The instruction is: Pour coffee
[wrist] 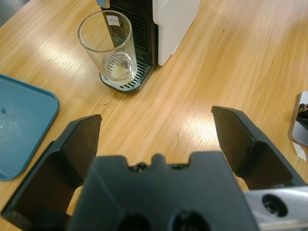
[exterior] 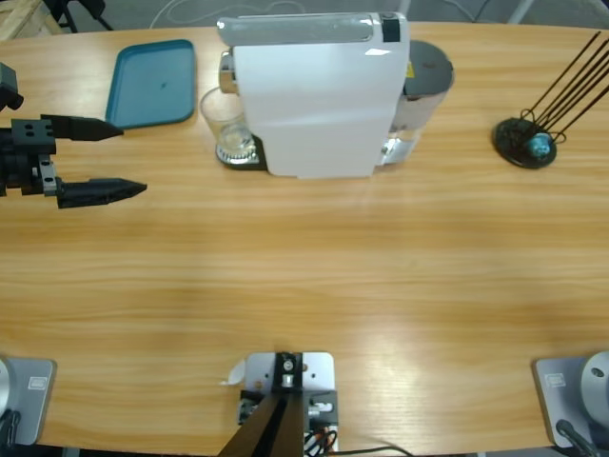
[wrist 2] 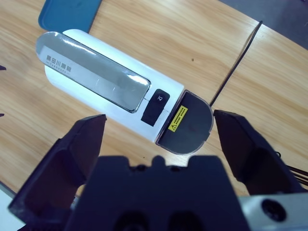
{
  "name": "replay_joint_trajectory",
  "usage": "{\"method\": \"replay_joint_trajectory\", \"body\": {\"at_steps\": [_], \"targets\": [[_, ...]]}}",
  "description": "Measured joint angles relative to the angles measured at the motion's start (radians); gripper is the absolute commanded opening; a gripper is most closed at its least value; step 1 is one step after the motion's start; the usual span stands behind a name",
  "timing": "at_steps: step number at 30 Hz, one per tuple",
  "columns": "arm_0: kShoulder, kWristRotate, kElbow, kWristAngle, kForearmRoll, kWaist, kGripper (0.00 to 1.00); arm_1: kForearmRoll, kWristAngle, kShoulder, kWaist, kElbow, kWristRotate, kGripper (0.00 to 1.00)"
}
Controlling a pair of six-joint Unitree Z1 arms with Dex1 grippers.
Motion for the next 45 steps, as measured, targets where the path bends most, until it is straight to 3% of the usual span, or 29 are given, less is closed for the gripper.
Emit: {"method": "replay_joint_trajectory", "body": {"at_steps": [12, 18, 28, 34, 45], "targets": [[0.0, 0.0, 0.0, 0.0, -0.001, 0.0, 1.0, 0.021, 0.005, -0.065, 0.0, 0.086, -0.027, 1.0], [0.0, -0.007, 0.0, 0.0, -0.004, -0.004, 1.0, -0.097, 0.007, -0.329, 0.0, 0.44, -0.049, 1.0], [-0.001, -0.013, 0.008, 0.0, -0.004, -0.075, 1.0, -0.432, 0.079, -0.739, 0.001, 1.089, -0.04, 1.0], [-0.023, -0.014, 0.014, 0.013, -0.004, -0.088, 1.0, -0.485, 0.096, -0.864, 0.001, 1.157, -0.037, 1.0], [-0.064, -0.069, 0.014, 0.048, -0.007, -0.088, 1.0, -0.584, 0.096, -0.852, 0.001, 1.207, -0.057, 1.0]]}}
